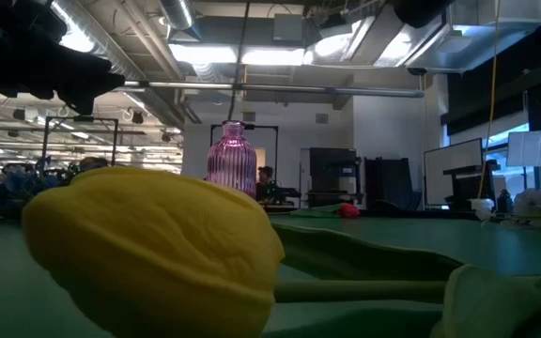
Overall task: Sort flowers into vase by color
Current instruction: Put the red tulip into the purple vase
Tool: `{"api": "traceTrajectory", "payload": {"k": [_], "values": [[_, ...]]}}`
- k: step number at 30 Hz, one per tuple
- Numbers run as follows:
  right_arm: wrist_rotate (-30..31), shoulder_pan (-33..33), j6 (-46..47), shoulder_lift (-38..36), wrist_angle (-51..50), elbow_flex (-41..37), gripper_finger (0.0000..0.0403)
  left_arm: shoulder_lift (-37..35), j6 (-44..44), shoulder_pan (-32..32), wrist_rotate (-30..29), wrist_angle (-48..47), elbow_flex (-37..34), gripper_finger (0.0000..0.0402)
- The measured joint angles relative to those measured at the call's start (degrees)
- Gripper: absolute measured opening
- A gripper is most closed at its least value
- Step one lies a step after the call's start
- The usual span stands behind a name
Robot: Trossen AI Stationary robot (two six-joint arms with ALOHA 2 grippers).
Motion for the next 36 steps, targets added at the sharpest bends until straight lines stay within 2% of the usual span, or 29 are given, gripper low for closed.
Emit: {"api": "traceTrajectory", "payload": {"k": [4, 10, 14, 18, 22, 25, 31, 33, 36], "values": [[-0.4, -0.3, -1.0, 0.0, -1.1, 0.0, 0.0008, 0.0, 0.0, 0.0, 0.0, 0.0, 0.0, 0.0167], [-0.4, -0.3, -0.3, -0.1, -8.0, -0.1, 0.0012, 0.0, 0.0, 0.0, 0.0, 0.0, 0.0, 0.0167], [-0.3, -0.3, 3.3, -0.1, -17.9, -0.1, 0.0013, 0.0, 0.0, 0.0, 0.0, 0.0, 0.0, 0.0167], [2.6, -0.3, 8.9, -0.1, -29.0, -0.1, 0.0016, 0.0, 0.0, 0.0, 0.0, 0.0, 0.0, 0.0167], [4.1, -0.3, 14.3, -1.2, -39.9, 0.1, 0.0051, 0.0, 0.0, 0.0, 0.0, 0.0, 0.0, 0.0167], [4.1, -0.3, 19.2, -3.1, -51.3, 2.1, 0.0096, 0.0, 0.0, 0.0, 0.0, 0.0, 0.0, 0.0167], [4.1, -0.3, 25.9, -6.0, -84.5, 11.3, 0.0183, 0.0, 0.0, 0.0, 0.0, 0.0, 0.0, 0.0167], [4.1, -1.2, 27.9, -6.0, -96.4, 14.6, 0.0203, 0.0, 0.0, 0.0, 0.0, 0.0, 0.0, 0.0167], [3.9, -4.5, 36.0, -6.2, -109.9, 17.1, 0.0223, 0.0, 0.0, 0.0, 0.0, 0.0, 0.0, 0.0167]]}}
